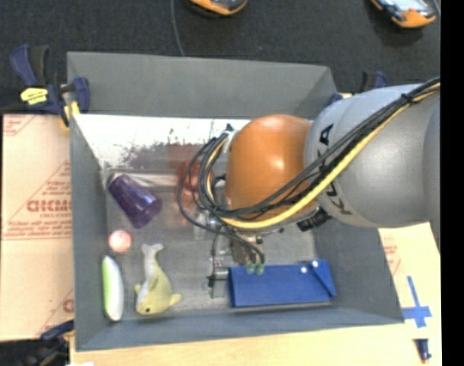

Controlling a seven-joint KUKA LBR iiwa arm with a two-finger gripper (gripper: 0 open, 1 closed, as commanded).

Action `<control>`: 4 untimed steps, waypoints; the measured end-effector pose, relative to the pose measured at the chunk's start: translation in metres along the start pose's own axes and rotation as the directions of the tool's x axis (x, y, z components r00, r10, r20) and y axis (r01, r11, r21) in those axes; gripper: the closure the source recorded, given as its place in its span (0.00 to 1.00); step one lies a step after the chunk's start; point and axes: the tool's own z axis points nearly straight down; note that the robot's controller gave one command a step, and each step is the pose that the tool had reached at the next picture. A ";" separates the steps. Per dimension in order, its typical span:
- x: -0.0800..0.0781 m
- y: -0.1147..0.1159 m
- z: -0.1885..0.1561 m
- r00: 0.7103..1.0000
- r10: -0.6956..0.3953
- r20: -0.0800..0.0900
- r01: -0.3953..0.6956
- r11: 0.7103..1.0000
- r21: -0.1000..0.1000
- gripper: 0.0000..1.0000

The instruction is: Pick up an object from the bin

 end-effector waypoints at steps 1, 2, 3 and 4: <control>-0.002 -0.001 -0.004 1.000 0.004 0.008 -0.004 1.000 -0.001 0.00; 0.004 0.032 0.056 0.987 -0.159 0.010 0.159 0.987 0.001 0.00; 0.011 0.066 0.041 0.813 -0.582 0.011 0.582 0.813 0.007 0.00; 0.013 0.084 0.058 0.769 -0.639 0.002 0.639 0.769 0.002 0.00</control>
Offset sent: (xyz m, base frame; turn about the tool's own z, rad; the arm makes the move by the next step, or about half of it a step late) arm -0.0134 0.0664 -0.1181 -0.3251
